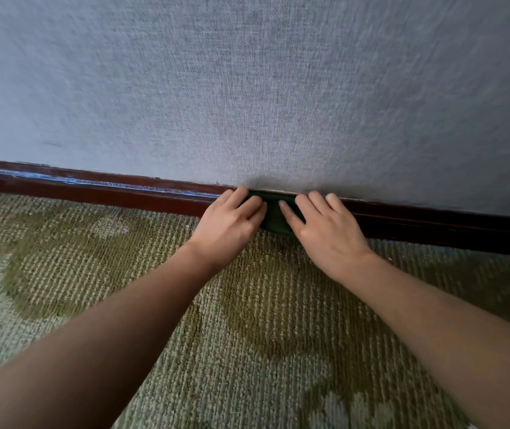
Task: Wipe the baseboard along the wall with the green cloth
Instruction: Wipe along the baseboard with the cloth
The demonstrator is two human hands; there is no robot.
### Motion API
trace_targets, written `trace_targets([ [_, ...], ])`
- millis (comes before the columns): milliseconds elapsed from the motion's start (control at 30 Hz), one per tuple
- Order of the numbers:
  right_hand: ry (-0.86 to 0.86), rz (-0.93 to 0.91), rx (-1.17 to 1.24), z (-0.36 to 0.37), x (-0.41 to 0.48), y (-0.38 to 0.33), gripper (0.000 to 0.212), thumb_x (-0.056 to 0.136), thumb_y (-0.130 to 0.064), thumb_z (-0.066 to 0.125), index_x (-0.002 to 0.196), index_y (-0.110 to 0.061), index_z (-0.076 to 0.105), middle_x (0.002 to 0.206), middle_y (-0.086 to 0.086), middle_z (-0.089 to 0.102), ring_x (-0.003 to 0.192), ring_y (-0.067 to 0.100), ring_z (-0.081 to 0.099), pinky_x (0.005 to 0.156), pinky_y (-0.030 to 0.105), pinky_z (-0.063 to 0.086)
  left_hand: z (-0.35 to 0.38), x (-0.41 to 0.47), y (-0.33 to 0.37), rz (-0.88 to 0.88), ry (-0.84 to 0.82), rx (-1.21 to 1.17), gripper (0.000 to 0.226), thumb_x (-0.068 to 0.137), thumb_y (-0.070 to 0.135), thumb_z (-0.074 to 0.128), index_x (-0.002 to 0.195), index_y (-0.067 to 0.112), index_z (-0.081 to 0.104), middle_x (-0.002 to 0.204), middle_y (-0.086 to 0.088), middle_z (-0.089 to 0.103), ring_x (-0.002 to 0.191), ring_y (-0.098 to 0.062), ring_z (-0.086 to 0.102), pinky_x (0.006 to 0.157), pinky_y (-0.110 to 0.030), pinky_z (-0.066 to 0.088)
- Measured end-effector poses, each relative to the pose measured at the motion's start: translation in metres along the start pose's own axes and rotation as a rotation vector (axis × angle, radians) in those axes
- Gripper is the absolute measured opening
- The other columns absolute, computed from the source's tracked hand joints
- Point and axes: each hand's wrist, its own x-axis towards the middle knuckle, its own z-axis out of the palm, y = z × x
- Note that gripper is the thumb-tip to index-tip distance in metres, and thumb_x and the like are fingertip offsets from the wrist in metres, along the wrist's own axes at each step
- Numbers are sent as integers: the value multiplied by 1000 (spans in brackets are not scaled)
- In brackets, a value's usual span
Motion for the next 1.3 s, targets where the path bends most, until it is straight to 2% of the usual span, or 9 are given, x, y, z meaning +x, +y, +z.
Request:
trace_targets([
  [200, -76, 18, 96, 0, 7, -3, 60, 85, -9, 11, 142, -9, 26, 119, 10, 43, 111, 28, 39, 92, 37, 31, -1, 2, 4, -45, -14, -29, 34, 76, 6, 40, 83, -3, 71, 70, -10, 63, 65, -26, 61, 57, -28, 49],
  [333, -84, 5, 180, -5, 5, -3, 49, 92, -10, 31, 141, -13, 30, 119, 11, 40, 112, 29, 34, 93, 37, 26, -5, -5, 11, -12, -38, 22, 34, 75, 7, 40, 82, 0, 73, 68, -7, 62, 63, -25, 61, 56, -27, 47],
  [433, -131, -23, 170, -6, -6, -5, 48, 93, -10, 34, 141, -13, 30, 116, 11, 39, 109, 29, 33, 90, 37, 27, -9, -13, 18, 9, -58, 18, 20, 67, 4, 61, 83, -1, 72, 69, -8, 62, 64, -25, 60, 54, -26, 48],
  [533, -207, -6, 202, -6, -12, -7, 57, 91, -9, 43, 144, -16, 22, 121, 12, 33, 113, 29, 28, 90, 38, 29, -16, -17, 24, -58, -135, -28, 35, 51, 1, 79, 85, -1, 72, 73, -12, 63, 68, -29, 63, 44, -25, 48],
  [633, -244, 29, 298, -8, -16, -10, 60, 89, -9, 48, 143, -18, 25, 121, 11, 31, 114, 28, 28, 86, 34, 34, -18, -23, 30, -144, -176, -52, 38, 52, -2, 79, 89, -2, 70, 79, -16, 63, 74, -34, 62, 37, -25, 44],
  [767, -200, 314, 675, -20, -14, -19, 38, 84, -8, 56, 122, -14, 54, 112, 7, 39, 108, 23, 36, 77, 31, 41, -13, -20, 39, -496, -152, -296, 33, 76, -9, 56, 107, -1, 64, 106, -20, 58, 95, -37, 51, 69, -45, 51],
  [900, -163, 563, 900, -27, 0, -21, 33, 81, -4, 58, 113, -11, 58, 111, 7, 42, 105, 23, 41, 78, 31, 43, -13, -11, 38, -735, 71, -526, 32, 72, -16, 51, 99, -7, 67, 96, -24, 61, 86, -39, 57, 76, -46, 49],
  [1067, -148, 375, 747, -30, -7, -20, 36, 82, -12, 63, 116, -9, 51, 121, 8, 37, 115, 22, 32, 87, 34, 45, -15, -22, 35, -586, 51, -462, 32, 69, -18, 55, 97, -8, 66, 97, -26, 61, 90, -42, 55, 69, -49, 51],
  [1300, -91, 283, 509, -34, -1, -11, 35, 85, 2, 53, 117, -9, 46, 123, 9, 40, 118, 24, 30, 73, 30, 45, -15, -23, 23, -357, -11, -277, 38, 57, -18, 72, 94, -12, 68, 95, -25, 68, 90, -41, 63, 56, -47, 56],
])
